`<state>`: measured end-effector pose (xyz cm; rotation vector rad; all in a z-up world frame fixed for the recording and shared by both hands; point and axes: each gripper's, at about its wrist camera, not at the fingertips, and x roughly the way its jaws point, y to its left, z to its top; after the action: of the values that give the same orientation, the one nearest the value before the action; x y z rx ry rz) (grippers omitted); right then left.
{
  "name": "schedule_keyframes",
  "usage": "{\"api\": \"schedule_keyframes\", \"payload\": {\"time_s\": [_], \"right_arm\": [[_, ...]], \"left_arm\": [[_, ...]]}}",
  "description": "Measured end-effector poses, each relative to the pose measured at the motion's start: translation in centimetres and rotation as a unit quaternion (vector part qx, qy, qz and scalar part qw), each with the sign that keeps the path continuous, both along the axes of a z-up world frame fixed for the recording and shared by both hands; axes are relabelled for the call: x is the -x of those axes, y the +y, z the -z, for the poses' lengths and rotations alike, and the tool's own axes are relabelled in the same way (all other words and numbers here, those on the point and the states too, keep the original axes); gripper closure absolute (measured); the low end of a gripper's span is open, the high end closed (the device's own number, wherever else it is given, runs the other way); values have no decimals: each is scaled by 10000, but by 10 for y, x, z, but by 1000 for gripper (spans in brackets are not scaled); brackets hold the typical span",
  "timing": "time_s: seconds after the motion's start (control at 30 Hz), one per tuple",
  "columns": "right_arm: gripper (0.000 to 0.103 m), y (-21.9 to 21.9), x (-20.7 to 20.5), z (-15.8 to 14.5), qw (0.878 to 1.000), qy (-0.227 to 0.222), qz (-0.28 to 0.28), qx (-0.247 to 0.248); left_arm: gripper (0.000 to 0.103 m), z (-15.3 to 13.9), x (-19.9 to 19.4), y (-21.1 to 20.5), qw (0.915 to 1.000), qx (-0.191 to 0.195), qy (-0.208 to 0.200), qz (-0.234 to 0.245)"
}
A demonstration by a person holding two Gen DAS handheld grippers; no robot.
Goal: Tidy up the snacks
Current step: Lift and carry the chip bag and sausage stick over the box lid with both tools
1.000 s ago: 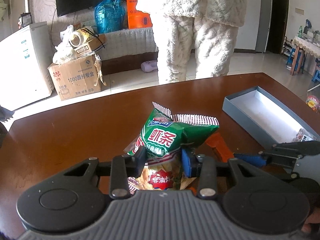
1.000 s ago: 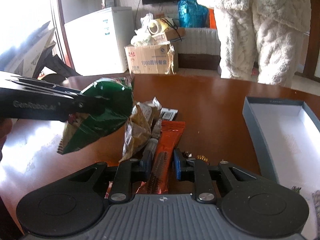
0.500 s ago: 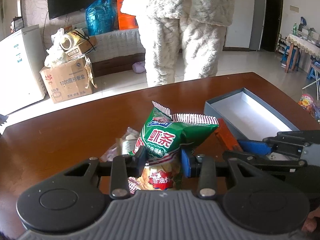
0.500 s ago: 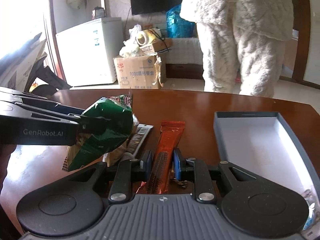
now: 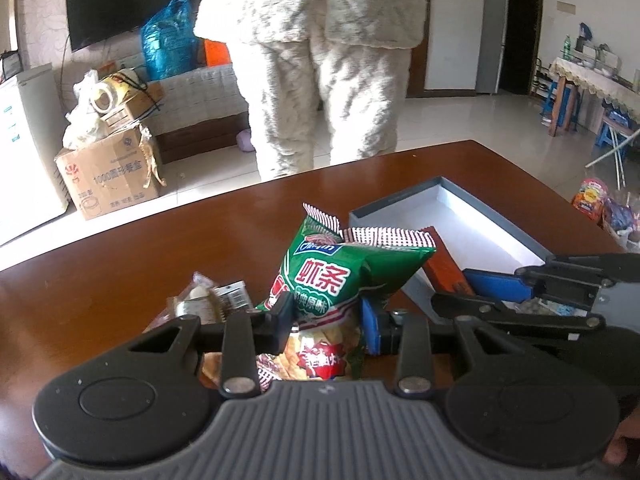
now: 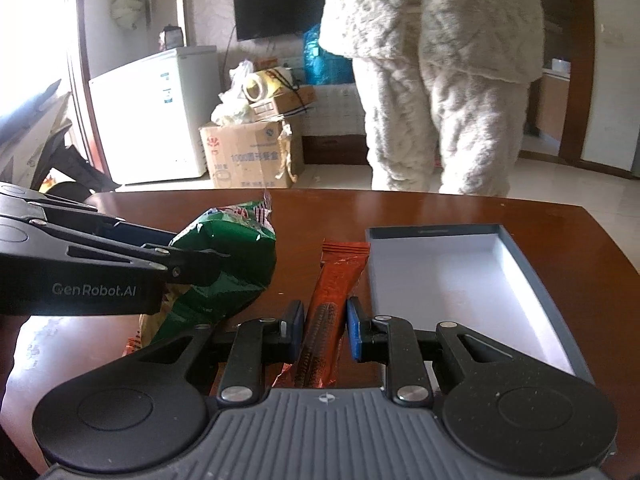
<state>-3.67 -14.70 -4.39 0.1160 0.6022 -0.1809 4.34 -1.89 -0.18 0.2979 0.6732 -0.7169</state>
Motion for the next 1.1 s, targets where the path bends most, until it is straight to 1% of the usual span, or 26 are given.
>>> {"api": "schedule_keyframes", "payload": {"time_s": [0.37,0.73,1.1], "right_arm": [[79,-34,23,-5,9996,-69,256,5],[79,-70,50,-5,9982,-99,586,-28],[79,-85,64,3,9968,-101,789,-64]], "left_arm": [[70,1,20,-35,9997,-95,40,214],[71,2,45,-71,9981,-133,51,594],[71,5,51,-92,9974,-104,83,704]]}}
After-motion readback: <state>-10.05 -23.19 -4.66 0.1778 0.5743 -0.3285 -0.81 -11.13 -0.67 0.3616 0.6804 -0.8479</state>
